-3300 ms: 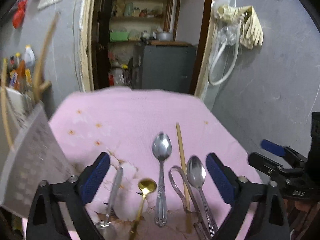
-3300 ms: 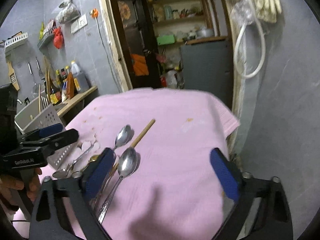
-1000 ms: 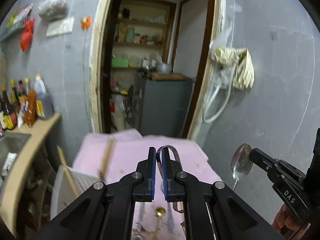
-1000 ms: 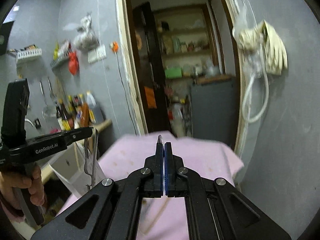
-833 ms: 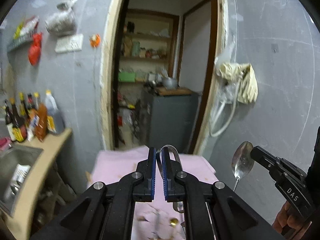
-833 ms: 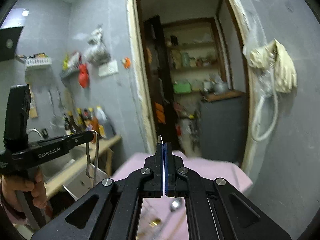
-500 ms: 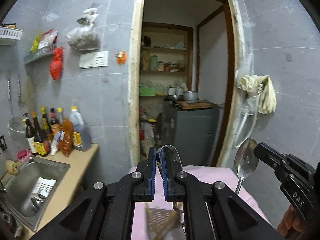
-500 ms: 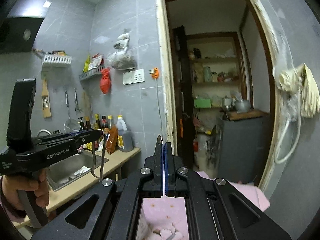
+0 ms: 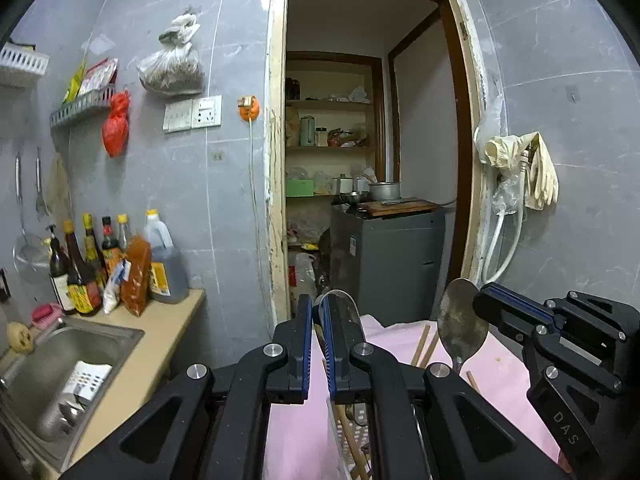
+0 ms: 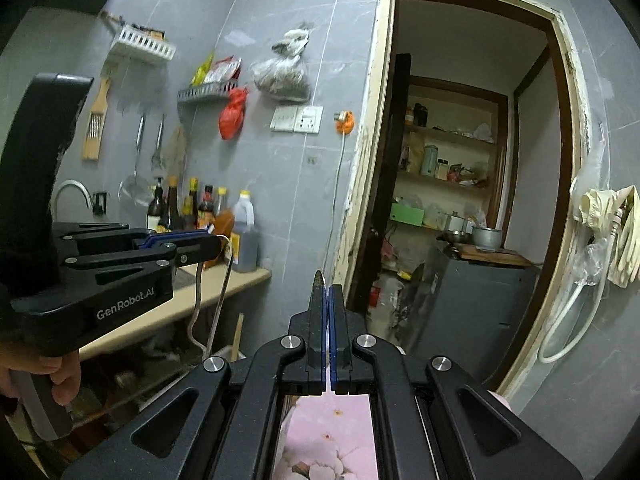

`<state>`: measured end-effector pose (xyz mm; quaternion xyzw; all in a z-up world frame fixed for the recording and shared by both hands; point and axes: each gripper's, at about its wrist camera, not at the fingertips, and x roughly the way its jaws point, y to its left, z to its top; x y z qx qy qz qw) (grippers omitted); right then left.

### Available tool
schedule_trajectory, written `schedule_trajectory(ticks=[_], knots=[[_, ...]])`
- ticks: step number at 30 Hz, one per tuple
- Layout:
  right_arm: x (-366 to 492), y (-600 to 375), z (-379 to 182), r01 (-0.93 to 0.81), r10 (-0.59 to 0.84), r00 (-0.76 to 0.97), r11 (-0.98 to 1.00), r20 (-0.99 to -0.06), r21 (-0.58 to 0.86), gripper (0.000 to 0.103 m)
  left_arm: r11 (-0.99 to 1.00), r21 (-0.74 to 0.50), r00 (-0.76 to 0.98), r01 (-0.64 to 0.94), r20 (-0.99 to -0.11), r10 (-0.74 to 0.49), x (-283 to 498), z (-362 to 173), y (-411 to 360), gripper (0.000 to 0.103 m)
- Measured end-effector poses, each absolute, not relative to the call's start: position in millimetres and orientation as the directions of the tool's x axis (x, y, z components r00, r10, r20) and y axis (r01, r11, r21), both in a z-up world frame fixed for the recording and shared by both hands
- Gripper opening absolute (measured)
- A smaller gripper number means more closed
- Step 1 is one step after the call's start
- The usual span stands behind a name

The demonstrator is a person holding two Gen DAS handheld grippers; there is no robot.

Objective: Organize utensils
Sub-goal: 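Lower the tongs into the white caddy and open the left tool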

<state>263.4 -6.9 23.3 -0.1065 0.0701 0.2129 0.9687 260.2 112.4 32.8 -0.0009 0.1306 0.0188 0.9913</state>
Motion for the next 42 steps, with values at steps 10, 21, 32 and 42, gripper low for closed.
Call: schedule_trajectory(ticks=[10, 21, 32, 42], knots=[[260.2, -11.9, 0.7, -0.426, 0.387, 0.894, 0.889, -0.227, -0.165, 0.001, 1.000, 0.003, 0.958, -0.011, -0.287, 0.011, 257.7, 4.8, 102.7, 0.007], [260.8, -29.1, -14.5, -0.476, 0.439, 0.851, 0.876, -0.288, -0.072, 0.002, 0.987, -0.157, 0.914, 0.041, -0.394, -0.100, 252.3, -5.2, 116.7, 0.010], [250.3, -91.7, 8.5, -0.388, 0.386, 0.890, 0.921, -0.241, 0.042, 0.036, 0.972, -0.230, 0.932, 0.043, -0.342, -0.122, 233.8, 24.3, 104.4, 0.054], [237.4, -165.1, 19.5, -0.269, 0.269, 0.937, 0.963, -0.224, 0.032, 0.087, 0.987, -0.158, 0.951, 0.024, -0.300, -0.071, 225.6, 38.1, 51.5, 0.102]])
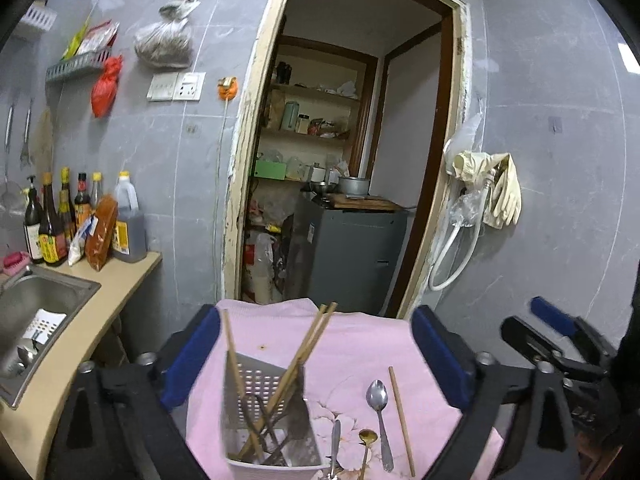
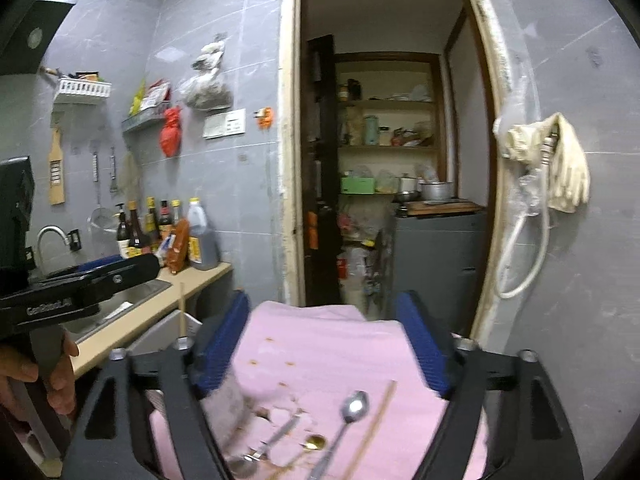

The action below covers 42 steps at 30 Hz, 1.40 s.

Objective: Organize utensils
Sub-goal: 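Lower the tongs into the white caddy and open the left tool, then grasp a silver spoon with the left tool while the right tool grasps a wooden chopstick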

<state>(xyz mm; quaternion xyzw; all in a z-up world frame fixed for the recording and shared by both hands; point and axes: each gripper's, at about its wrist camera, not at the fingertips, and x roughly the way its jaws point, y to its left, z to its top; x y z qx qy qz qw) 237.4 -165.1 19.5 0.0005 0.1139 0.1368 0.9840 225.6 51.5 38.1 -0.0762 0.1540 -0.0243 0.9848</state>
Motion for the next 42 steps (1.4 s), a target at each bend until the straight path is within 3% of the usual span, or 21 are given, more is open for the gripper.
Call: schedule_trajectory(ticks=[1, 5, 19, 27, 42], knots=[[236.3, -172.9, 18.3, -0.259, 0.259, 0.939, 0.965, -0.224, 0.030, 0.094, 0.989, -0.146, 0.952, 0.020, -0.299, -0.064, 225.4, 37.2, 44.3, 0.103], [234.9, -196.8, 13.3, -0.228, 0.225, 0.947, 0.974, -0.231, 0.016, 0.102, 0.991, -0.129, 0.951, 0.028, -0.301, -0.066, 225.0, 30.4, 20.4, 0.103], [248.9, -267.8, -25.2, -0.167, 0.161, 0.936, 0.986, -0.314, 0.010, 0.102, 0.996, -0.038, 0.917, 0.086, -0.388, -0.094, 246.6, -5.3, -48.9, 0.103], [281.7, -292.7, -58.5, -0.167, 0.157, 0.917, 0.986, -0.366, 0.004, 0.102, 0.995, -0.062, 0.879, 0.083, -0.466, -0.102, 278.8, -38.2, -60.6, 0.103], [374.4, -298.8, -142.2, -0.256, 0.290, 0.822, 0.957, -0.489, 0.137, 0.101, 0.989, -0.088, 0.813, 0.117, -0.563, -0.146, 346.4, -104.2, -73.5, 0.099]])
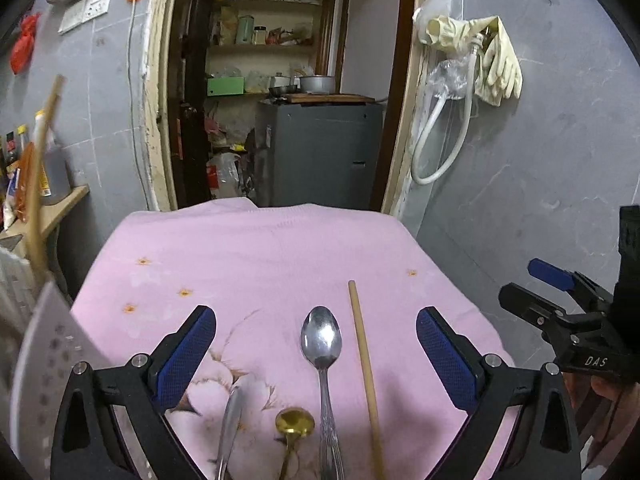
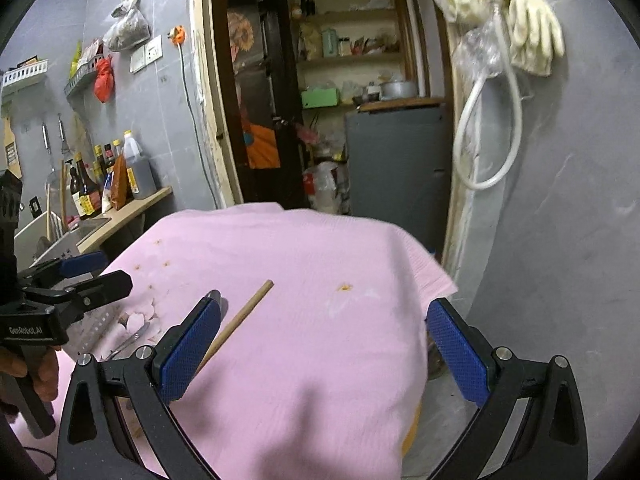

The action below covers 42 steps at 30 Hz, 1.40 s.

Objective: Organize utensils
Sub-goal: 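Grasp a silver spoon with the left tool while the right tool grasps a wooden chopstick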

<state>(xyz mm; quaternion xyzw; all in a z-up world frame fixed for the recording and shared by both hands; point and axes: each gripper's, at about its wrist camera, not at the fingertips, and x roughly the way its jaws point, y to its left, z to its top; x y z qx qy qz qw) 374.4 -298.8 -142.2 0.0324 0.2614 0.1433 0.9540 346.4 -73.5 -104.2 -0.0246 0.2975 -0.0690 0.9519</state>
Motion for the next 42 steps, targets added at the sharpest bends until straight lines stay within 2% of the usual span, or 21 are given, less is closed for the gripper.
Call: schedule_trajectory(ticks=[3, 7, 11, 12, 14, 16, 20, 33, 40, 42], knots=[[386.3, -293.1, -153.0, -0.275, 0.310, 0.817, 0.951, -0.487, 0.144, 0.098, 0.990, -0.078, 0.802, 0.121, -0.580, -0.144, 359.9, -117.7, -75.3, 0.094], [399.9, -283.2, -163.8, -0.294, 0.333, 0.803, 0.943, -0.495, 0.158, 0.083, 0.989, -0.090, 0.783, 0.116, -0.605, -0.147, 373.2, -133.7, -72.7, 0.088], [412.8, -271.2, -172.4, -0.318, 0.364, 0.764, 0.931, -0.532, 0.180, 0.060, 0.980, -0.146, 0.741, 0.136, -0.642, -0.198, 386.3, -148.4, -68.3, 0.068], [416.3, -267.6, -174.9, -0.326, 0.372, 0.752, 0.927, -0.544, 0.184, 0.059, 0.977, -0.160, 0.727, 0.142, -0.653, -0.212, 390.1, -152.3, -67.6, 0.063], [425.1, -257.3, -180.2, -0.351, 0.396, 0.719, 0.916, -0.571, 0.192, 0.051, 0.973, -0.176, 0.711, 0.152, -0.664, -0.232, 394.9, -157.8, -66.8, 0.058], [431.4, -250.6, -184.8, -0.365, 0.404, 0.698, 0.911, -0.591, 0.191, 0.048, 0.970, -0.189, 0.700, 0.156, -0.672, -0.243, 399.5, -162.6, -65.5, 0.054], [444.1, -234.5, -192.6, -0.387, 0.407, 0.662, 0.905, -0.630, 0.178, 0.048, 0.963, -0.232, 0.674, 0.134, -0.692, -0.260, 406.5, -170.6, -59.0, 0.050], [463.2, -205.6, -208.5, -0.438, 0.399, 0.563, 0.887, -0.724, 0.147, 0.046, 0.954, -0.298, 0.686, 0.027, -0.688, -0.234, 403.5, -175.6, -34.8, 0.050], [466.1, -183.8, -211.3, -0.469, 0.358, 0.536, 0.879, -0.765, 0.082, 0.046, 0.950, -0.311, 0.689, 0.004, -0.688, -0.228, 404.0, -176.5, -30.6, 0.050], [464.5, -180.2, -210.3, -0.477, 0.347, 0.533, 0.876, -0.771, 0.065, 0.046, 0.949, -0.315, 0.687, 0.005, -0.689, -0.232, 404.3, -176.6, -30.1, 0.047]])
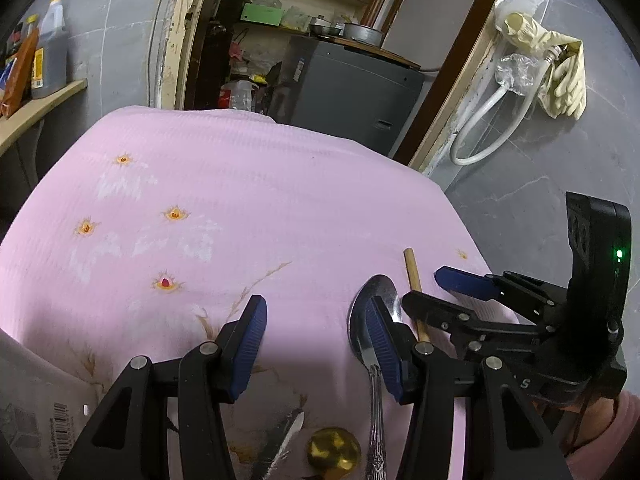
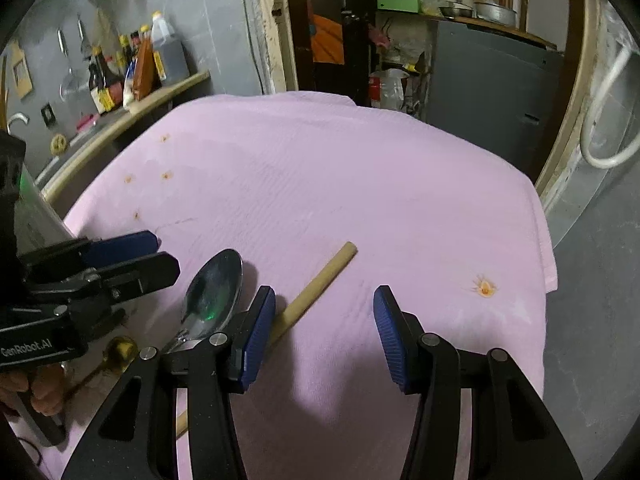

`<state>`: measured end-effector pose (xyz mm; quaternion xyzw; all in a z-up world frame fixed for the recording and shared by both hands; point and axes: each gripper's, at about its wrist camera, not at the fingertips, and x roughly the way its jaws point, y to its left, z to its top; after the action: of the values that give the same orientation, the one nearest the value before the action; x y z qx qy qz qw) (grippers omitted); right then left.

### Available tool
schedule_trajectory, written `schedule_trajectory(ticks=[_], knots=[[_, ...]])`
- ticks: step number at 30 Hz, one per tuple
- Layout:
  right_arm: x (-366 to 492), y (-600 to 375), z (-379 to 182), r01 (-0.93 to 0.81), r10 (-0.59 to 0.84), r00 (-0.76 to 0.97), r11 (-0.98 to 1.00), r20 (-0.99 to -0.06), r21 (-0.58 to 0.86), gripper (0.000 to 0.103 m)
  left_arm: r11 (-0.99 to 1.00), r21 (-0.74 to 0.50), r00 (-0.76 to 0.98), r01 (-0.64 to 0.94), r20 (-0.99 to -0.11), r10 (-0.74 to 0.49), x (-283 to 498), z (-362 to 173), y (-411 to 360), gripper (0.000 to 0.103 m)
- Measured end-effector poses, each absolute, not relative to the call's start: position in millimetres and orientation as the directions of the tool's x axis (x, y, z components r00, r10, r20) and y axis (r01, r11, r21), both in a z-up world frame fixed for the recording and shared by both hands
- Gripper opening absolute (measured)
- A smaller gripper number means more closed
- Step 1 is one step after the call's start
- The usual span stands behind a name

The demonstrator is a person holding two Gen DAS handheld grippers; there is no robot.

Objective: Organize utensils
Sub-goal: 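Grasp a silver spoon with the left tool while the right tool grasps a wooden chopstick, then carry the spoon with the left tool while the right tool carries the chopstick to the caddy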

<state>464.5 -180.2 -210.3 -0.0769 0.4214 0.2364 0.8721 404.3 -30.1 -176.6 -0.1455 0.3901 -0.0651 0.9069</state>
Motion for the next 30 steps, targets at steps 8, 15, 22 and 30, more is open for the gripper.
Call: schedule_trajectory(ticks=[8, 15, 22, 30], knots=[[448.7, -197.5, -205.1, -0.448, 0.307, 0.518, 0.892, -0.798, 0.053, 0.021, 0.941, -0.332, 0.655, 0.066, -0.697, -0.292, 407.4, -178.4, -35.3, 0.045], [442.0, -236.4, -208.9, -0.396, 0.387, 0.456, 0.895, -0.801, 0.207, 0.017, 0.938, -0.302, 0.604, 0.170, -0.720, -0.341, 419.7, -179.6, -54.1, 0.045], [447.6, -244.4, -215.3, -0.356, 0.424, 0.435, 0.891, -0.794, 0.280, 0.016, 0.948, -0.237, 0.584, 0.213, -0.747, -0.318, 434.3, -178.8, -70.5, 0.021], [448.8, -238.3, -223.6, -0.266, 0.445, 0.424, 0.894, -0.789, 0.362, 0.009, 0.951, -0.254, 0.581, 0.178, -0.752, -0.310, 422.1, -166.8, -68.8, 0.003]])
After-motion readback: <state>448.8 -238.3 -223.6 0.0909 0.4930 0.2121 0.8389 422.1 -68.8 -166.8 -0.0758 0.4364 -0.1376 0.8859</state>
